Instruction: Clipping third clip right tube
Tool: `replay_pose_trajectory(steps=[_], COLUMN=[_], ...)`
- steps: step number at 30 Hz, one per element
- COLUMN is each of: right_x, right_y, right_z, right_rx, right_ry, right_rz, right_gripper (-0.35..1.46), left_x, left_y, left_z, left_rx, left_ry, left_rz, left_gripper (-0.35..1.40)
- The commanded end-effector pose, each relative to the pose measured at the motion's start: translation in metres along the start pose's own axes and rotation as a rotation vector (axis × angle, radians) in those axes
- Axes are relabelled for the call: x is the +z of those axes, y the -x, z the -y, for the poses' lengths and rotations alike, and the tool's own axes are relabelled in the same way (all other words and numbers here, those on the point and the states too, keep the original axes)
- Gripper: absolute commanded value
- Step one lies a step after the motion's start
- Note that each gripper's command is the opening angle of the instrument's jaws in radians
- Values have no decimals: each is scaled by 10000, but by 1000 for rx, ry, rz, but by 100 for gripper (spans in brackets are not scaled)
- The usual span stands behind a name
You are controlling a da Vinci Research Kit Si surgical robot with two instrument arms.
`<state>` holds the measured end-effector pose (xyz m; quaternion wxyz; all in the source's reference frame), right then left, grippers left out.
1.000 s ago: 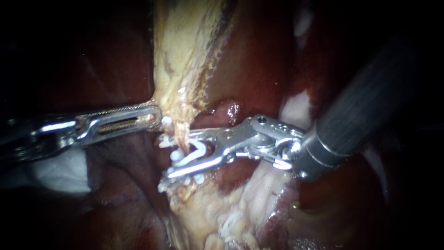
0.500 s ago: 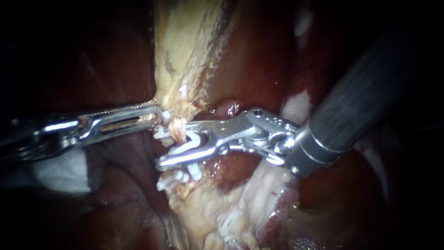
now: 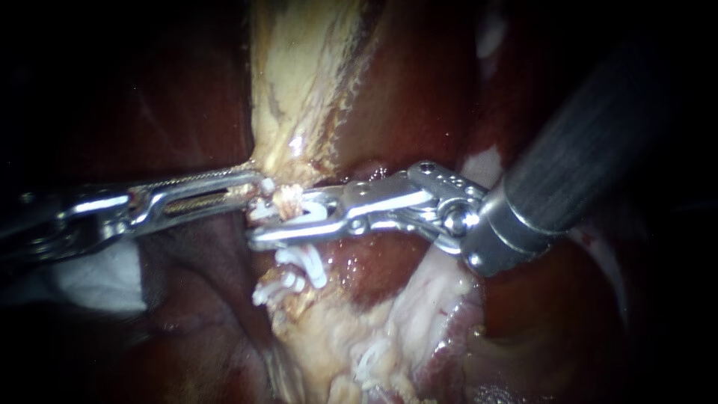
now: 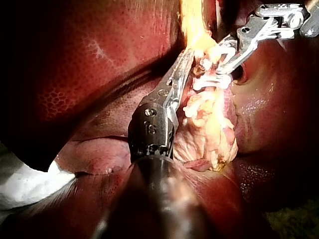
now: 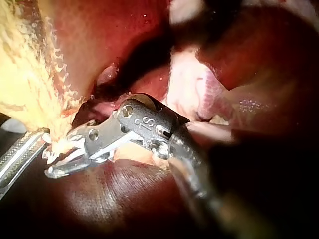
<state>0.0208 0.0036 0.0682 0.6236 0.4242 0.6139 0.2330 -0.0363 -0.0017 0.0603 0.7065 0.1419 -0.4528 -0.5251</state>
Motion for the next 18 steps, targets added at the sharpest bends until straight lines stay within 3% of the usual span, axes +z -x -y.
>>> replay_pose_trajectory(steps=[1,5,18], right_x=[-3,-8,-8], right_y=[1,3,5], right_z=[-1,-6,-4], right_rx=[4,28,56], right_ry=[1,6,4], right_rz=[9,8,8], right_gripper=[-35,-35,-35], left_x=[0,0,0], left_y=[0,0,0], left_z=[0,0,0], left_rx=[0,0,0], left_ry=[0,0,0], left_rz=[0,0,0], left_gripper=[-35,-35,-35])
